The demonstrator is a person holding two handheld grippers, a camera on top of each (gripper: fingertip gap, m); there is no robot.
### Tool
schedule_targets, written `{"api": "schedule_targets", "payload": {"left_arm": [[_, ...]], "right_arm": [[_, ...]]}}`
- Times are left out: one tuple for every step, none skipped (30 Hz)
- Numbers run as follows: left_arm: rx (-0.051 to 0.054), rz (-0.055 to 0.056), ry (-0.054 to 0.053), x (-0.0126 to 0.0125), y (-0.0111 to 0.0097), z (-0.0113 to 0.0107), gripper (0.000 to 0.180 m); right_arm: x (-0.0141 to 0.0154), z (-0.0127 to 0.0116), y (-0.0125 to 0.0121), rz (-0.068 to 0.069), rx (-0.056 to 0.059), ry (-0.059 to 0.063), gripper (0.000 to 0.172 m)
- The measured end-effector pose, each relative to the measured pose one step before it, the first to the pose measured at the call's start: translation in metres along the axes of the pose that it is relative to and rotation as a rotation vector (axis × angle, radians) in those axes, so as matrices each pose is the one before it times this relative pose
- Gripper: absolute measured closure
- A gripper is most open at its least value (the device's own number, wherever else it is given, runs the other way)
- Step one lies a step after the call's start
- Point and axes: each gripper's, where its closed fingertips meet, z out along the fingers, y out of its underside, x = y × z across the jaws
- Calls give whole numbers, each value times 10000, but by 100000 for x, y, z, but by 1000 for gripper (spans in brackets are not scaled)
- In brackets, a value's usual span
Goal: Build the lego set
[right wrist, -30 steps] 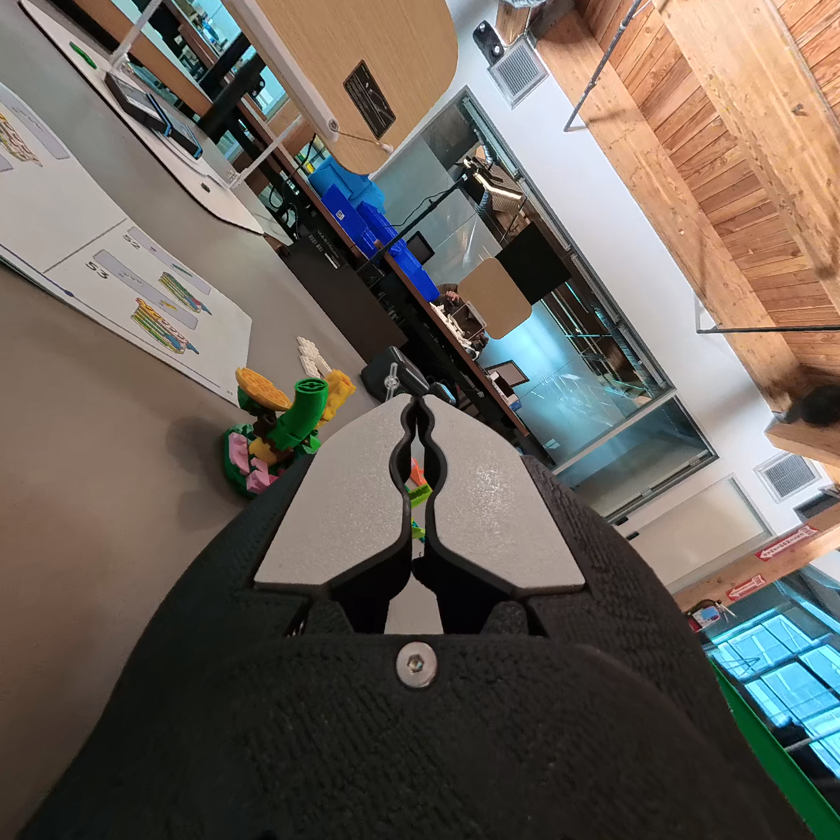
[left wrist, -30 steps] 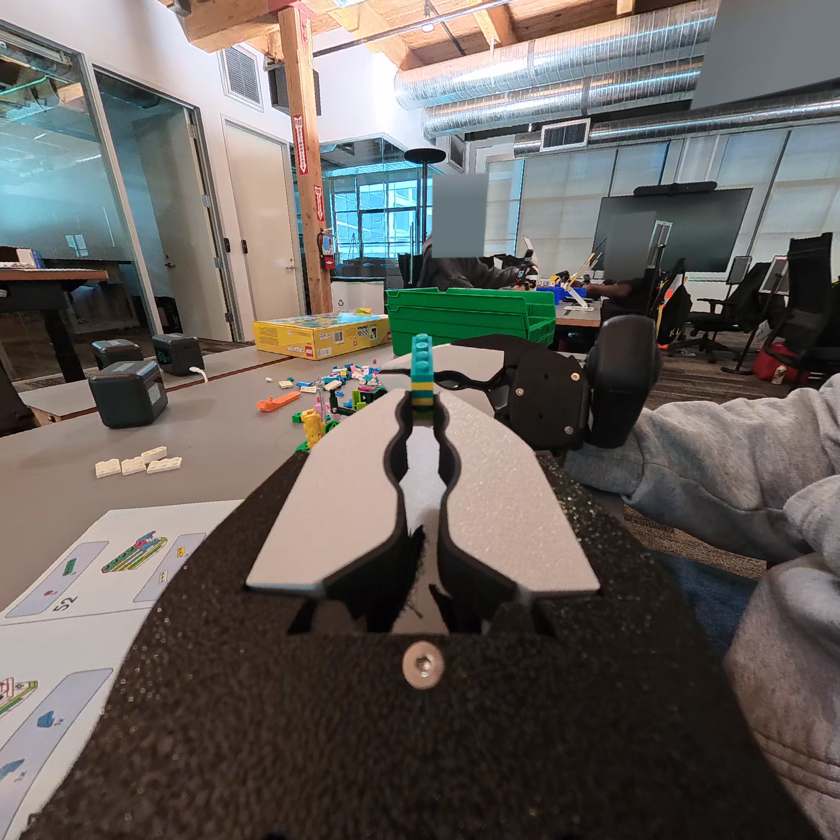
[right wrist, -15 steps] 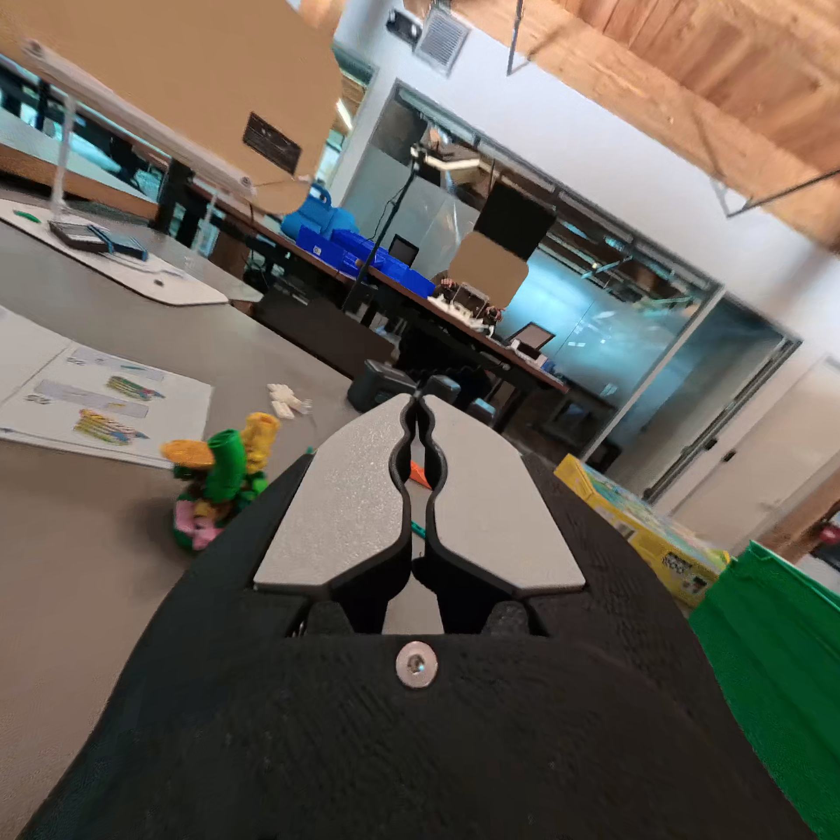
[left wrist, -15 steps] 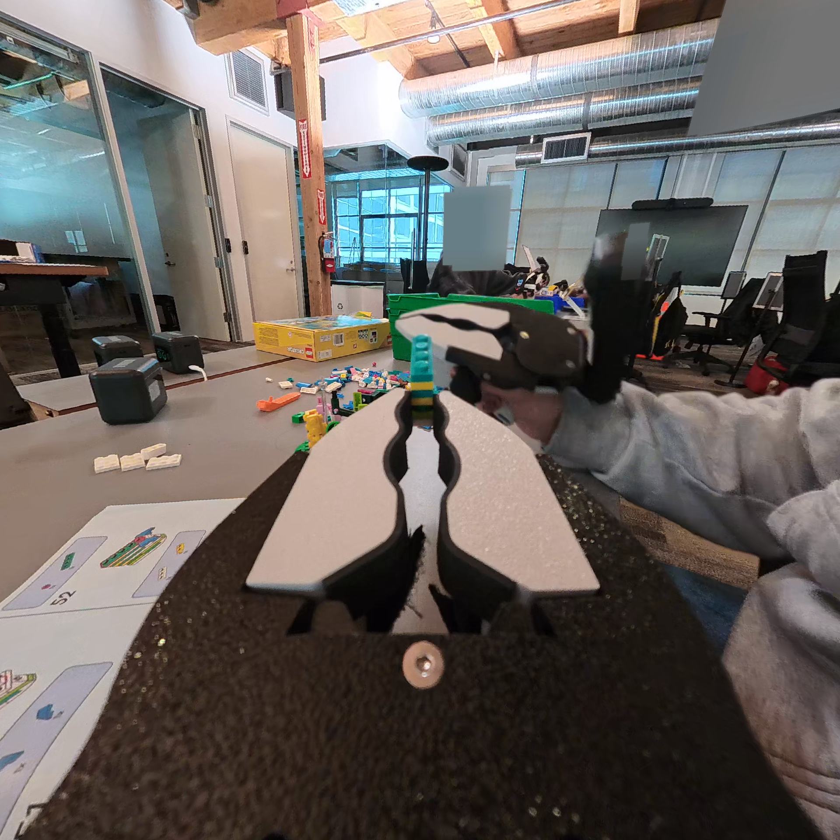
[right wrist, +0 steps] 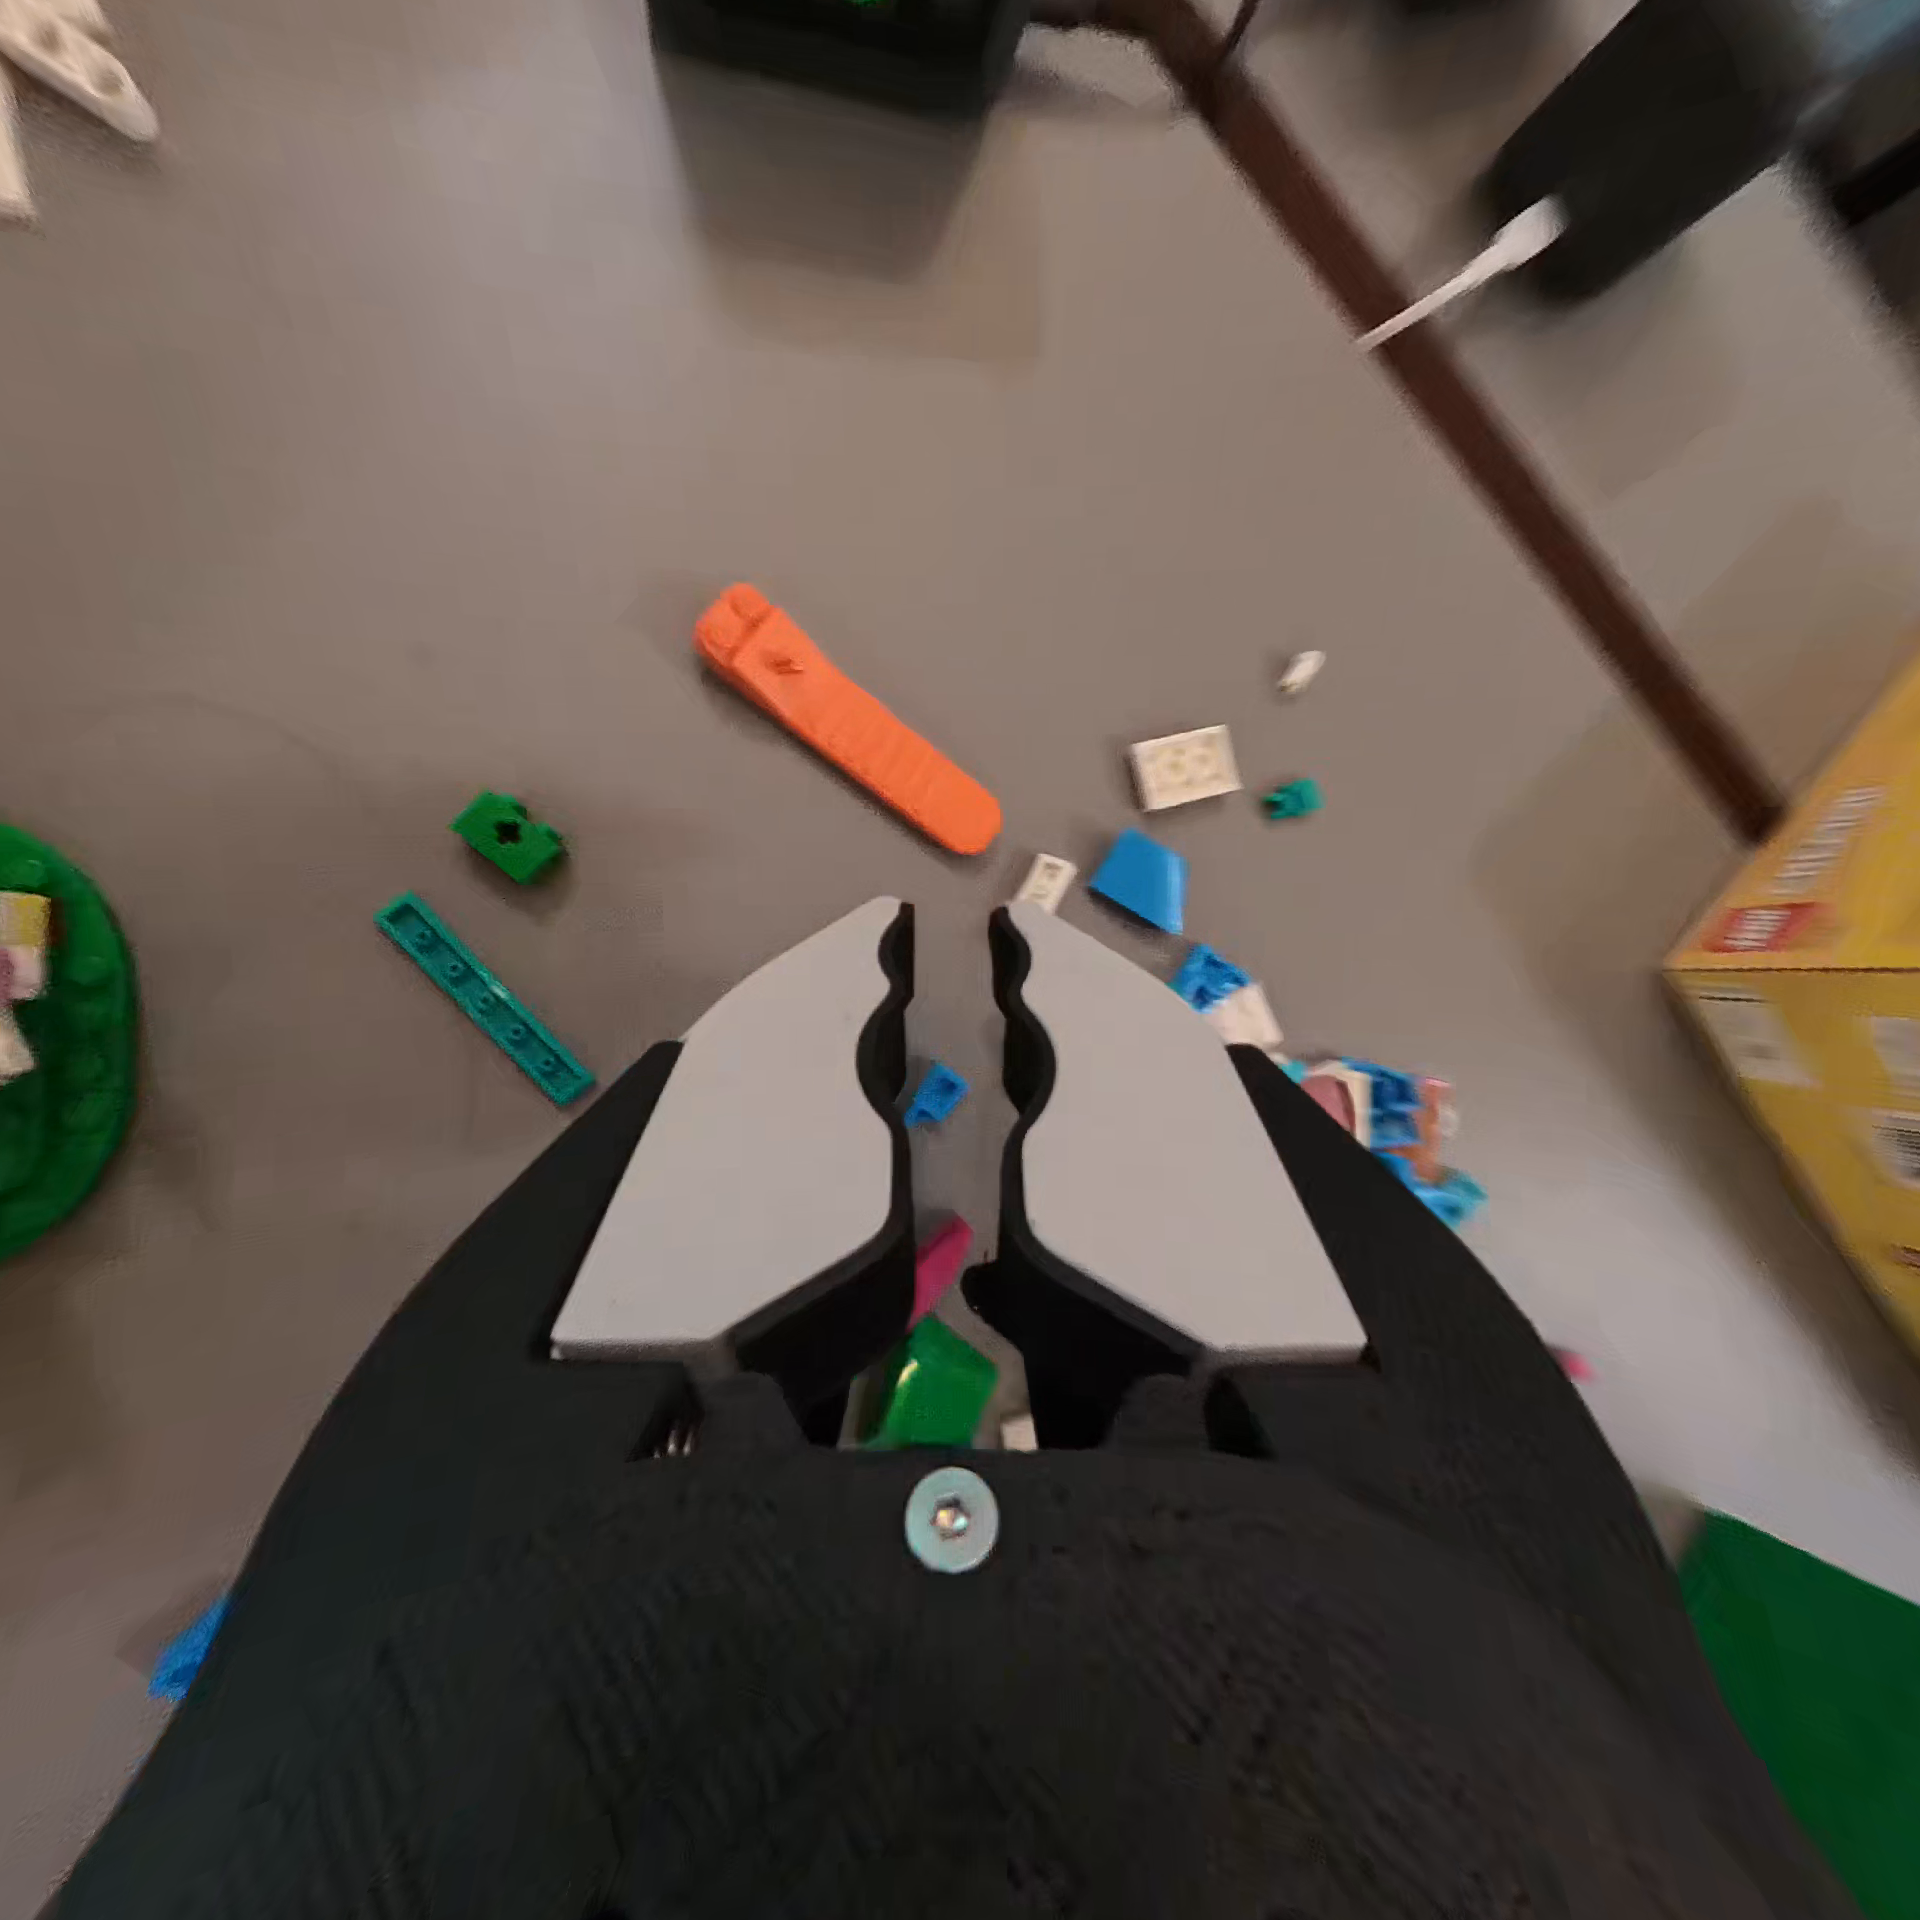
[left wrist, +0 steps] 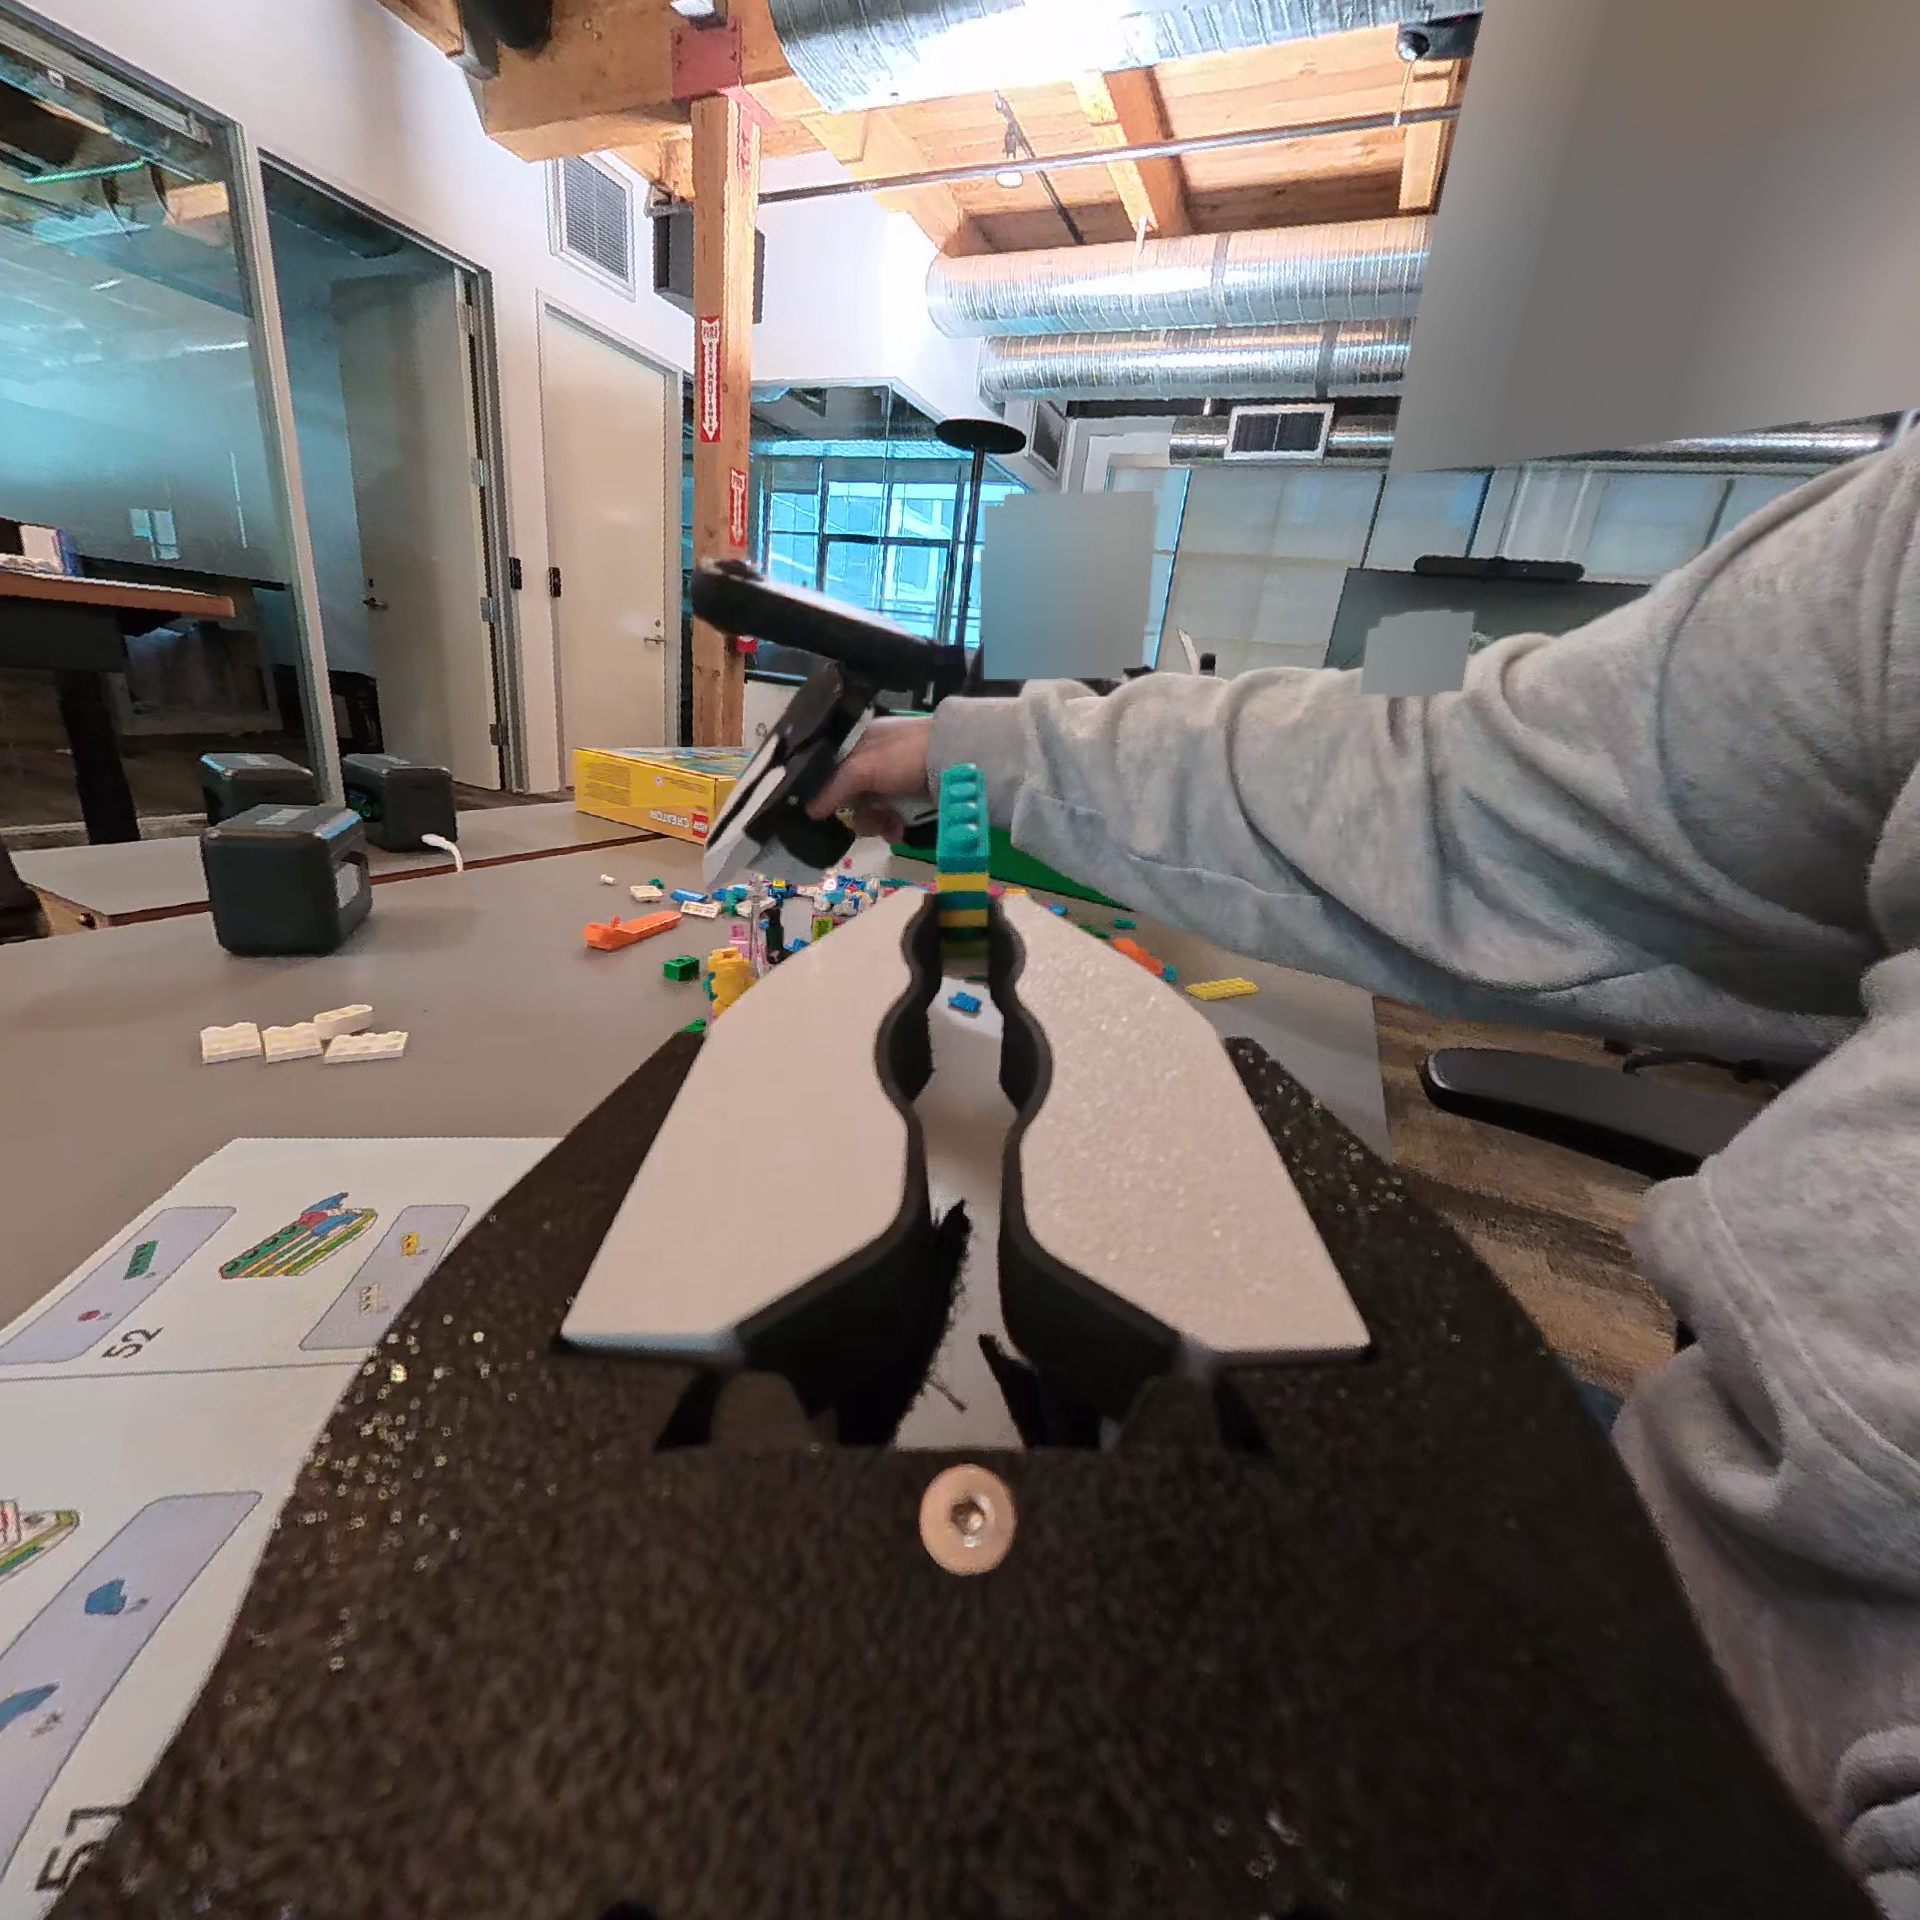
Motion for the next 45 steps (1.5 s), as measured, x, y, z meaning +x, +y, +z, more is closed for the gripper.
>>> {"api": "schedule_targets", "payload": {"left_arm": [[35,-44,26,-26,-44,-49,173],[32,-41,26,-17,-48,-40,173],[30,-29,38,13,-40,-35,173],[9,-13,37,33,-13,-22,173],[-15,11,24,25,12,2,173],[-18,17,30,52,27,25,173],[-36,17,36,62,45,35,173],[-28,15,37,62,42,28,173],[-12,-3,32,36,10,14,173],[3,-19,12,-1,3,3,173],[23,-25,-3,-31,-25,-23,173],[36,-28,-4,-31,-45,-23,173],[27,-24,-6,-25,-29,-21,173],[8,-16,-3,-23,-17,0,173],[2,-6,1,-6,6,0,173],[-1,9,0,13,4,-3,173],[-7,17,-4,5,7,15,173],[-4,17,-3,15,10,4,173],[1,13,-3,7,-9,1,173],[-2,12,-11,-3,7,6,173],[1,10,-26,-22,0,-1,173],[-2,10,-68,-74,-6,-1,173],[-21,20,-105,-129,20,-16,173],[-30,25,-129,-154,20,-31,173],[-48,12,-162,-216,33,-29,173],[-45,-9,-134,-204,35,-22,173],[-40,-22,-48,-93,29,-16,173],[-55,-8,53,65,63,16,173],[-84,34,108,184,100,36,172],[-120,106,153,301,145,78,172],[-132,197,150,371,165,84,172],[-106,307,44,311,132,99,172],[-65,496,-81,197,70,53,172],[5,669,-141,168,-58,11,172],[14,577,-38,292,-123,1,172],[19,400,46,336,-173,15,172],[26,299,34,275,-152,34,173],[-30,240,20,175,-6,53,173],[-133,173,26,138,200,86,173],[-126,65,13,74,225,97,172],[-36,-4,6,46,86,76,172],[-13,12,-9,26,13,34,172],[-29,55,-30,-23,-3,5,173],[-31,67,-32,-14,-6,0,173],[-18,25,-12,0,19,12,173]], "right_arm": [[-48,561,126,339,-126,-378,156],[564,426,30,59,-48,142,155],[586,371,129,-91,-105,241,155],[363,377,284,-75,-237,115,155],[126,367,235,-24,-193,-12,155],[55,309,198,0,-165,-51,156],[179,256,158,-37,-148,51,156],[176,209,122,-87,-120,66,156],[125,174,120,-69,-119,37,156],[81,140,115,-55,-109,14,158],[88,98,46,-65,-58,36,162],[73,72,4,-83,-1,78,167],[13,23,-90,-131,75,73,168],[3,-43,-64,-164,59,100,169],[-66,-88,-30,-267,49,127,170],[19,-199,-102,-404,119,271,170],[57,-339,-178,-513,160,382,170],[37,-527,-313,-626,245,447,170],[-59,-719,-551,-672,404,462,170],[13,-899,-648,-625,401,539,170],[-127,-1109,-867,-685,501,467,170],[-86,-1323,-1149,-707,613,540,170],[115,-1489,-1280,-706,558,651,170],[-143,-1609,-1442,-735,539,421,170],[-154,-1678,-1619,-686,493,362,170],[-27,-1708,-1733,-599,423,393,170],[-102,-1702,-1845,-515,412,260,170],[-232,-1692,-2055,-483,492,136,171],[-412,-1618,-2214,-479,527,11,171],[-586,-1427,-2269,-472,503,-84,171],[-808,-1184,-2164,-487,406,-206,171],[-1018,-898,-1986,-452,307,-309,170],[-992,-624,-1771,-367,248,-244,170],[-1048,-401,-1530,-291,207,-255,170],[-1058,-235,-1275,-208,206,-249,170],[-1027,-57,-933,-213,159,-225,170],[-859,93,-596,-181,77,-133,170],[-874,186,-375,-174,30,-170,170],[-799,263,-197,-168,-43,-186,171],[-521,265,-172,-231,-70,-53,171],[-342,235,-200,-429,-99,14,171],[-271,215,-202,-523,-118,-11,171],[-236,208,-288,-440,-64,-30,171],[-192,177,-398,-296,51,-49,170],[-229,165,-376,-196,78,-92,171]]}}
